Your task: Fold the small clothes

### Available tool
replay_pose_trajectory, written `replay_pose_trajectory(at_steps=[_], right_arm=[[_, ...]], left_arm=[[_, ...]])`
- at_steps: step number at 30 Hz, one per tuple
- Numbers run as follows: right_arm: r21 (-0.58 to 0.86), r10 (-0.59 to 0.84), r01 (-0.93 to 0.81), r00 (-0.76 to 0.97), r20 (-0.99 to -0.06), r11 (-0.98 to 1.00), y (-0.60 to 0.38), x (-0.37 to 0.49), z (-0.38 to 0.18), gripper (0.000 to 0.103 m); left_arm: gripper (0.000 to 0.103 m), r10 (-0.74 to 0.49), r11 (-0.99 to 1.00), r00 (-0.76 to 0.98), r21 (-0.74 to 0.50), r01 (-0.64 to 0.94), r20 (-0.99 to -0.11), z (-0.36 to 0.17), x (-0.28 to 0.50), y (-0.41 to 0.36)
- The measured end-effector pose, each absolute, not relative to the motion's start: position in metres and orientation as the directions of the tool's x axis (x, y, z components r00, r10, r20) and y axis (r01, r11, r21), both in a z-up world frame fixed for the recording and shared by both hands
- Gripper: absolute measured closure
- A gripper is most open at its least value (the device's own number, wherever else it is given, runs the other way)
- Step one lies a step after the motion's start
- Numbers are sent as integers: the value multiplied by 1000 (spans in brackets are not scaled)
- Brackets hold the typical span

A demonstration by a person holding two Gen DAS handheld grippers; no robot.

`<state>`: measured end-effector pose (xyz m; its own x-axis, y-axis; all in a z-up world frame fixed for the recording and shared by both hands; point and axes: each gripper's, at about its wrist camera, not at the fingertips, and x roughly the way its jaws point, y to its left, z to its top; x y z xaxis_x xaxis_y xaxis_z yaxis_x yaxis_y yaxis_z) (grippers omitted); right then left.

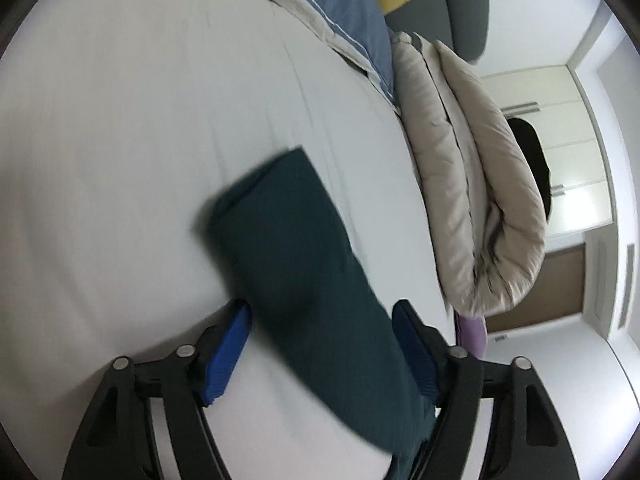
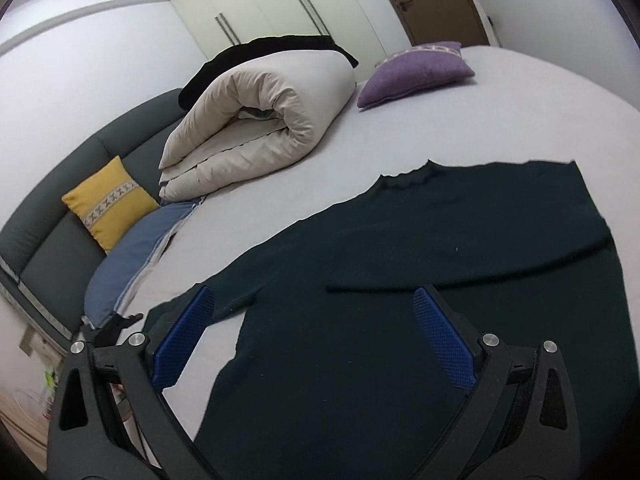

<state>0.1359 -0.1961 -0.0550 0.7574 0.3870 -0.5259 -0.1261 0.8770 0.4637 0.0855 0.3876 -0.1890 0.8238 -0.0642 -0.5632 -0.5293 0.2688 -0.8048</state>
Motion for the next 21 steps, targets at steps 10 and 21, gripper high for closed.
replay_pose_trajectory(at_steps=[10,21], right_arm=[[505,347,-40,773,-531,862,-254,138,-74,7],[569,269,104,803,-532,816,-344,118,-107,7]], left_arm=[[96,-74,555,816,-704,-443,-573,-126,136,337],[94,-307,943,723,-299,145,-619,-73,181,-15]])
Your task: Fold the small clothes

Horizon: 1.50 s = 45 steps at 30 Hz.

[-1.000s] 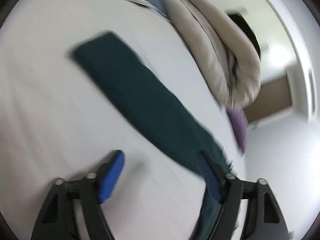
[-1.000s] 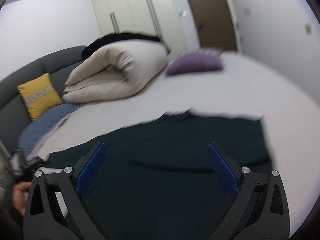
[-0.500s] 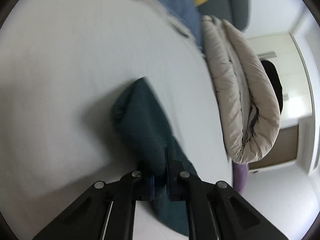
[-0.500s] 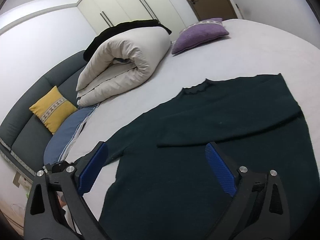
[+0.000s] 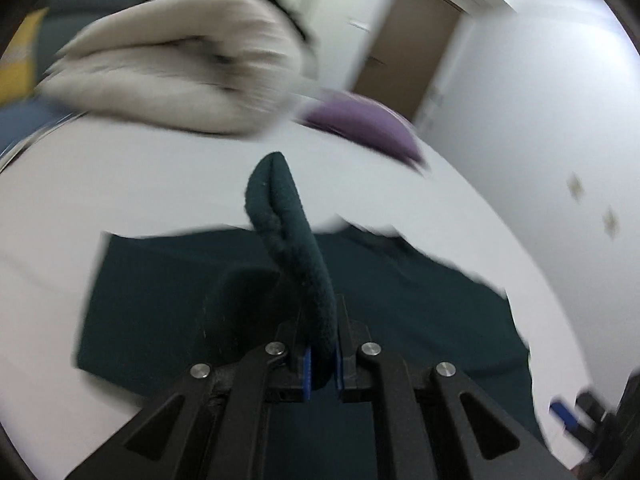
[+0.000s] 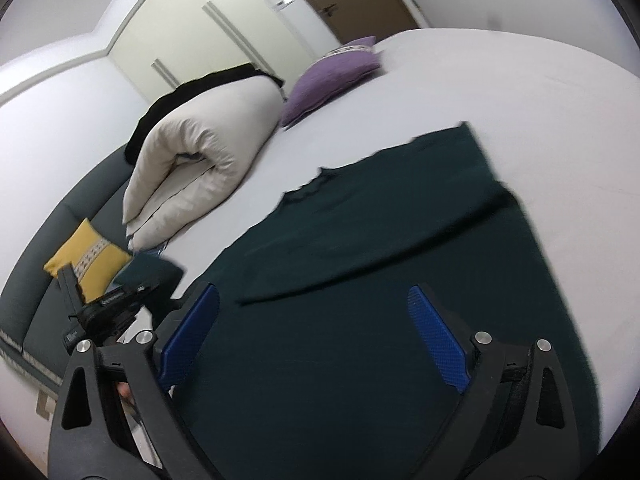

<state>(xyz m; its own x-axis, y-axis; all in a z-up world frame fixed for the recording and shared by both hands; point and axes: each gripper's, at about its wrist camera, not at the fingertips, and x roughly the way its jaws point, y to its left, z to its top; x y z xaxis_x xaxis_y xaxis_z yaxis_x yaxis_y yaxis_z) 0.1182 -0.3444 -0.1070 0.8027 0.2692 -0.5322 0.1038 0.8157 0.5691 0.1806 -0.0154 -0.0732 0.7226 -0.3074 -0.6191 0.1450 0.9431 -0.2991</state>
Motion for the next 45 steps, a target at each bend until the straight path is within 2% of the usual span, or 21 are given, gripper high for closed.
replay_pose_trajectory(at_steps=[2,3,5,6,7,9,12,17,20,22,24,25,26,27,28,29,31,32,38,43,45], right_arm=[[582,248,142,806,-538,801,-366,113,-115,7],[587,240,159,805,-543,794,-375,111,-119,7],[589,224,195,796,-562,784,-392,112,-129,7],[584,215,211,789,-575,784,-399,113,-133,7],[581,214,223,780,-588,783,-404,115,-137,7],[583,225,231,765,-604,779,-410,125,-145,7],[599,273,209,743,-611,773,-404,147,-154,7],[629,402,134,663,-631,766,-360,204,-166,7],[598,407,142,608,-682,789,-331,238,-181,8],[567,409,123,572,-711,815,-312,255,-187,15],[490,364,97,550,-752,866,-293,267,-191,17],[460,345,87,544,-765,884,-287,273,-192,24],[424,321,79,533,-782,902,-281,278,-193,41],[399,300,81,526,-796,913,-276,279,-191,52],[378,281,87,520,-806,922,-274,281,-189,73],[383,287,84,521,-804,920,-273,281,-185,84],[359,265,74,541,-798,930,-270,277,-171,89],[335,249,53,564,-787,941,-268,275,-160,97],[267,218,-31,673,-707,963,-269,278,-96,100],[318,255,-24,657,-709,948,-284,286,-96,99],[333,263,0,614,-744,943,-284,291,-114,92]], left_arm=[[91,-309,951,674,-208,230,-671,-92,180,-72],[85,-306,951,659,-190,244,-687,-99,179,-84],[60,-304,949,620,-174,263,-723,-117,178,-104],[43,-297,951,602,-170,260,-741,-123,177,-109],[33,-287,954,597,-165,252,-749,-126,175,-108],[27,-273,958,600,-160,236,-752,-124,166,-99],[21,-328,942,600,-208,262,-729,-111,141,-74],[21,-356,935,638,-262,241,-683,-97,118,-26],[22,-330,940,669,-298,166,-667,-93,121,20],[25,-303,944,688,-309,119,-660,-91,124,46],[29,-291,941,690,-328,82,-663,-93,132,66],[34,-287,937,689,-345,57,-665,-94,136,80],[35,-281,933,693,-357,37,-663,-94,138,90],[35,-277,931,698,-365,25,-660,-94,139,97],[35,-270,927,707,-375,8,-654,-93,141,106],[35,-260,924,716,-382,-9,-648,-92,144,115],[35,-245,921,727,-388,-31,-641,-91,149,126],[35,-238,918,732,-393,-44,-638,-89,153,132],[35,-210,919,744,-389,-71,-634,-84,171,148],[35,-223,912,734,-404,-76,-642,-92,178,147],[35,-231,910,725,-407,-75,-649,-96,175,144]])
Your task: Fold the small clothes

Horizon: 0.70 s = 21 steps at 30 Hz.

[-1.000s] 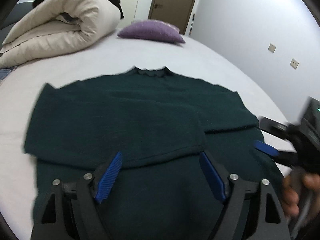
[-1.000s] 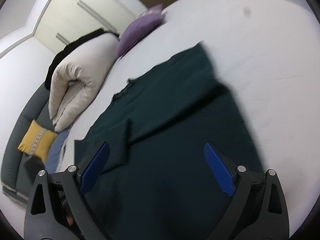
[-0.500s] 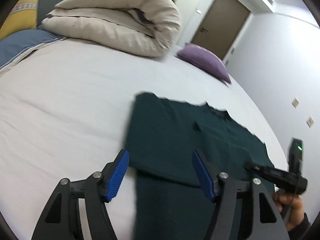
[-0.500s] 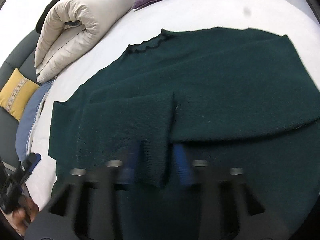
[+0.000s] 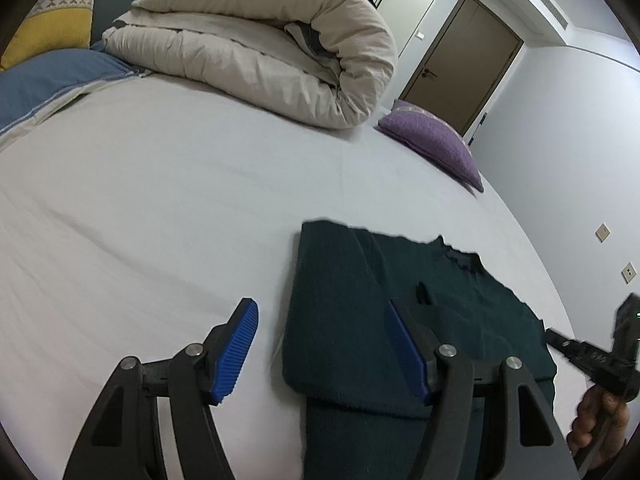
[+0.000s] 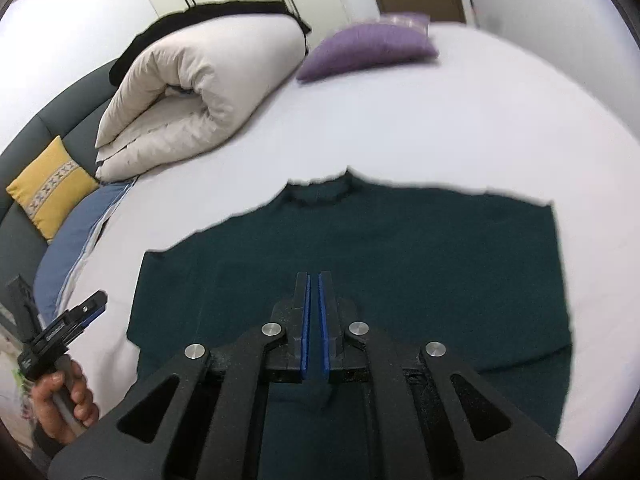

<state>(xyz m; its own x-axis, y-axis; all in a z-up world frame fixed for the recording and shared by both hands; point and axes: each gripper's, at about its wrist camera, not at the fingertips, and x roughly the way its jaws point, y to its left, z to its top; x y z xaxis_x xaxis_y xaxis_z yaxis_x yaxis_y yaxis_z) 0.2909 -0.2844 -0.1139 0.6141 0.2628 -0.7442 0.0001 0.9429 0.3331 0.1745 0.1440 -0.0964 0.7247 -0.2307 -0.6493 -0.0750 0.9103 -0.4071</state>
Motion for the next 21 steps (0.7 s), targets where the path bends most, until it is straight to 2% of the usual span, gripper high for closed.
replay_pose_trajectory(at_steps=[1,2,3,7,9,10,11,14,17,21], right_arm=[[355,283,10,582,-762,935,-284,294,-126,77],[388,313,17,561,-767,921,-286,292,-135,57],[440,355,30,542,-762,897,-288,292,-147,50],[518,427,58,492,-758,853,-288,296,-182,49],[534,431,70,506,-747,843,-290,298,-190,51],[537,431,73,510,-744,840,-290,300,-189,58],[530,427,73,505,-750,845,-289,302,-188,76],[462,377,49,504,-777,886,-282,298,-183,95],[436,359,20,533,-766,900,-279,290,-165,96],[431,348,-16,616,-706,902,-286,286,-121,97]], left_arm=[[35,-236,909,720,-410,-73,-653,-99,173,143],[35,-241,910,714,-409,-69,-657,-101,172,141],[35,-242,911,712,-407,-67,-659,-103,171,139],[35,-244,912,706,-405,-67,-665,-106,168,138],[35,-241,910,707,-408,-72,-664,-106,168,140],[35,-241,910,709,-409,-73,-663,-106,168,140],[35,-239,910,711,-409,-75,-662,-105,168,141],[34,-236,909,713,-410,-79,-660,-105,168,144],[34,-229,909,715,-408,-86,-661,-104,170,148],[34,-213,912,723,-400,-95,-657,-99,180,153]])
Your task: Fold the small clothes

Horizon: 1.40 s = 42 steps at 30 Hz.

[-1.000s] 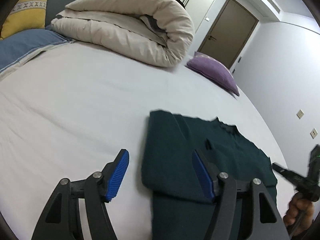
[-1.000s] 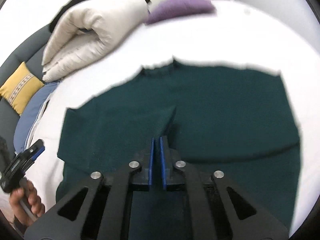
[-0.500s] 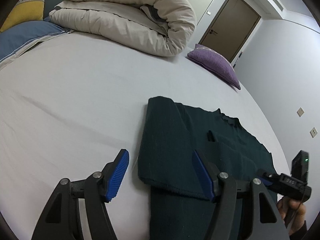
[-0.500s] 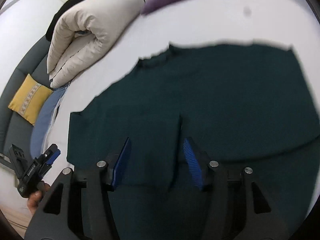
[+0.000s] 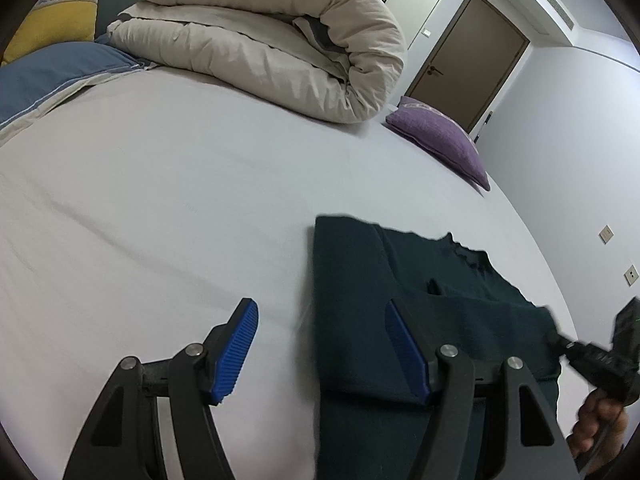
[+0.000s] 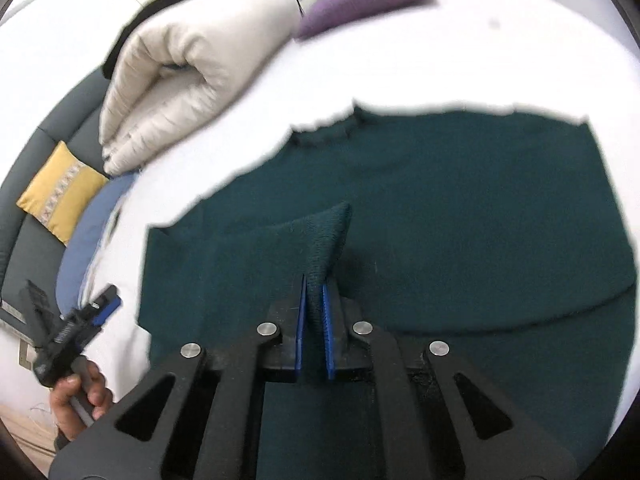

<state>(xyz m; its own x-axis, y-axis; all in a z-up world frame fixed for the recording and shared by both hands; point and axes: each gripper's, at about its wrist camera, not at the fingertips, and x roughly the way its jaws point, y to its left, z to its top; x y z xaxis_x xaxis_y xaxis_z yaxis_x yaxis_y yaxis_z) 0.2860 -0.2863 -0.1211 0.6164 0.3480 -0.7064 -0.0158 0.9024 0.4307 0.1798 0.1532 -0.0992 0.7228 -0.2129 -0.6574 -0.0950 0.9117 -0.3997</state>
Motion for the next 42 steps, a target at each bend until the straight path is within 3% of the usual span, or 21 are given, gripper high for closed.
replay_pose_trajectory(at_steps=[5,12,17,20,23,25,29,35,42], right_arm=[[397,308,-23,671,-674,918,-310,300,-93,97],[379,273,76,567,-777,922,-341,328,-156,97],[443,310,109,568,-762,890,-349,323,-170,97],[402,289,83,563,-774,912,-344,323,-163,97],[402,291,90,550,-783,911,-345,323,-165,97],[424,303,104,550,-778,900,-348,321,-172,97],[432,308,103,557,-771,896,-347,313,-174,97],[438,296,126,569,-767,890,-355,312,-182,97],[406,278,110,568,-775,907,-349,317,-177,96]], left_arm=[[33,-200,918,702,-381,-110,-684,-105,207,157],[33,-183,932,641,-338,-127,-745,-129,241,148],[33,-170,950,621,-296,-104,-765,-132,257,135],[34,-167,956,599,-277,-95,-783,-138,274,127],[51,-156,959,589,-265,-103,-793,-143,285,123],[75,-147,964,585,-249,-96,-797,-143,292,121],[92,-113,985,577,-168,-42,-809,-142,305,109],[95,-25,999,632,-1,38,-774,-151,305,95],[93,-50,998,665,-56,13,-745,-130,280,107]])
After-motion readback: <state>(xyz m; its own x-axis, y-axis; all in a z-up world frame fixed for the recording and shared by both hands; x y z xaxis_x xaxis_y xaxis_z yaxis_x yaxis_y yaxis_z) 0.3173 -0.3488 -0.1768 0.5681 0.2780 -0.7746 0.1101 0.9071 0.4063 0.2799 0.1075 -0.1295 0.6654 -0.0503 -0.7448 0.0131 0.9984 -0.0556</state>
